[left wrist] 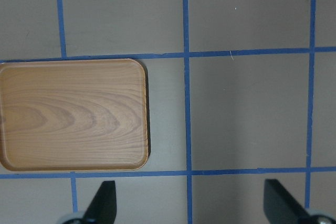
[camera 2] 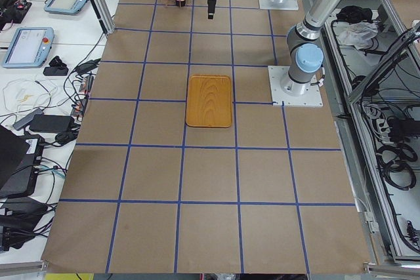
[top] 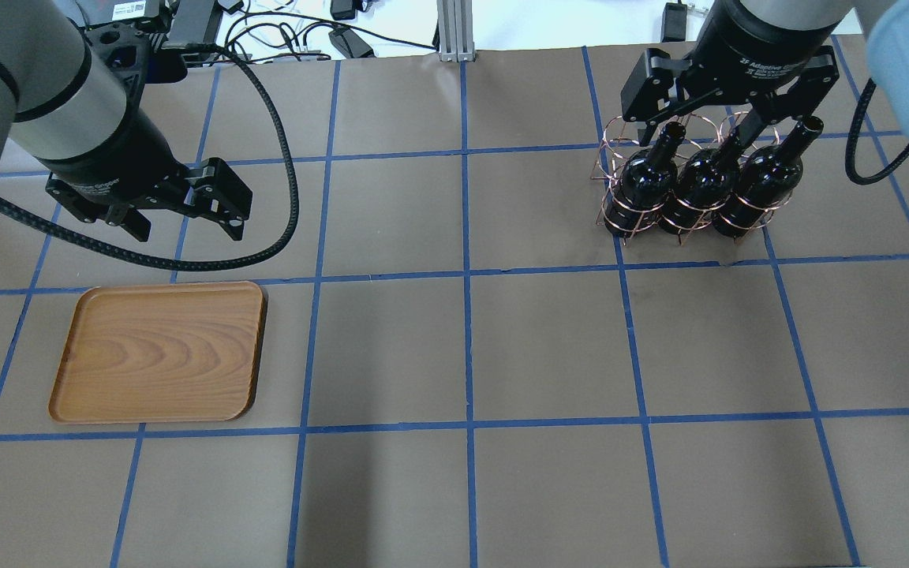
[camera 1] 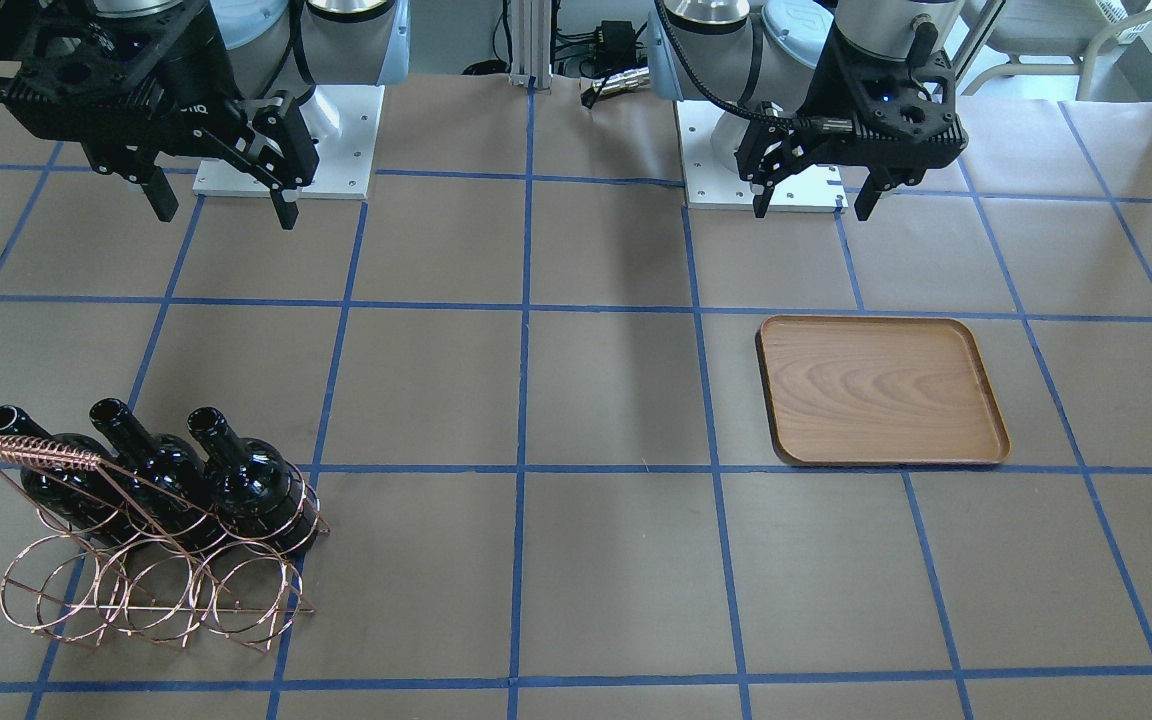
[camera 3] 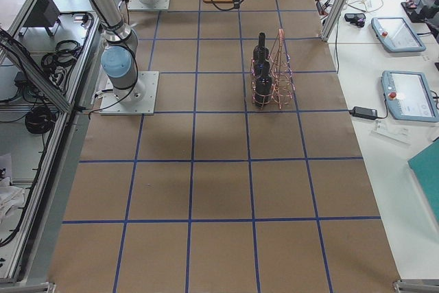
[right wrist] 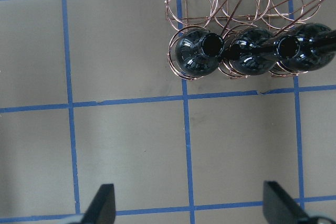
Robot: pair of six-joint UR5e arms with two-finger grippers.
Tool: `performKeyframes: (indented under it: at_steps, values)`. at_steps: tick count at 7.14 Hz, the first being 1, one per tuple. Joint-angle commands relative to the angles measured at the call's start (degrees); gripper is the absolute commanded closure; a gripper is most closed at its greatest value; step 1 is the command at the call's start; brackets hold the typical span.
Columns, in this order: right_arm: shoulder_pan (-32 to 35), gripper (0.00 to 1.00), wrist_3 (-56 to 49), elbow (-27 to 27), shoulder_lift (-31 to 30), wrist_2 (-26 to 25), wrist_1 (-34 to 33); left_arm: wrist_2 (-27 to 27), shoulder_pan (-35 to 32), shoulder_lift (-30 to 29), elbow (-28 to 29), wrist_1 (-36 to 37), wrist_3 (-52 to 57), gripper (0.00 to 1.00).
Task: Take wine from basket and place on tray
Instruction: 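Lower the right gripper onto the middle dark wine bottle in the rack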
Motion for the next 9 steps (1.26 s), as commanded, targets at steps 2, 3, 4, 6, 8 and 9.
performKeyframes:
  at_steps: [2, 3, 4, 6, 8, 9]
  values:
    - [-0.3, 0.0, -0.4, 0.0, 0.3, -0.3, -0.1, 0.0, 0.1, 0.0, 0.0, 0.0, 0.0, 0.0]
    - [-0.6, 0.0, -1.6, -0.2, 0.6, -0.6, 0.2, -0.1, 0.0, 0.1, 0.0, 0.0, 0.0, 0.0]
    - [-2.1, 0.0, -7.8, -0.3, 1.5, -1.9, -0.3, -0.5, -0.2, 0.0, 0.0, 0.1, 0.0, 0.0]
    - [-10.8, 0.0, -12.5, -0.7, 8.6, -0.8, -4.6, -0.1, 0.0, 0.0, 0.0, 0.1, 0.0, 0.0]
    - [-12.1, 0.0, -15.7, -0.6, 12.7, -0.4, -7.4, -0.1, 0.0, 0.1, -0.1, -0.1, 0.0, 0.0]
    - [-12.1, 0.0, -15.7, -0.8, 14.9, -0.3, -8.7, -0.1, 0.0, 0.0, -0.1, 0.0, -0.1, 0.0]
